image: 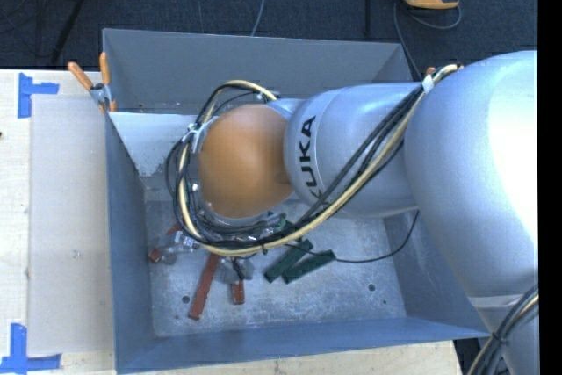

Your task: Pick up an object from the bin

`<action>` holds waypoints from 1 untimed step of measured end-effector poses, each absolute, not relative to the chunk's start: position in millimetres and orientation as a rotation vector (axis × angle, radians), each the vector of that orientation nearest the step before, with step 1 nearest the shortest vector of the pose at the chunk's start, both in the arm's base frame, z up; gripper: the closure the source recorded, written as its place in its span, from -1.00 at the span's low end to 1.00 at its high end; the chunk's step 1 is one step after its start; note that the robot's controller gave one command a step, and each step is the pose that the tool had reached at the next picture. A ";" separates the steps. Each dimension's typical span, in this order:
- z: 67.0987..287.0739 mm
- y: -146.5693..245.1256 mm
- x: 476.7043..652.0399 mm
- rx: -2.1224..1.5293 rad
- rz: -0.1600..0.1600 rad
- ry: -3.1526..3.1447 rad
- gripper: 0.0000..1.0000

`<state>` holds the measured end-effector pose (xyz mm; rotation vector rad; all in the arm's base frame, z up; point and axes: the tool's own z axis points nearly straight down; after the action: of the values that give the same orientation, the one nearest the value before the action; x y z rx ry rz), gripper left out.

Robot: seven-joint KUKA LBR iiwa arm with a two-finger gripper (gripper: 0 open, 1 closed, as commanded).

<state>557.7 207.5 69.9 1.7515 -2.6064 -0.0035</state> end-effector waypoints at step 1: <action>70.3 208.0 558.1 1.752 -0.004 -2.610 1.00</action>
Offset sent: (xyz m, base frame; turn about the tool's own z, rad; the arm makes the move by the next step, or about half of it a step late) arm 0.0000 0.0000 0.0000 0.0000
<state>558.1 208.0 70.3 1.7518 -2.6101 -0.0042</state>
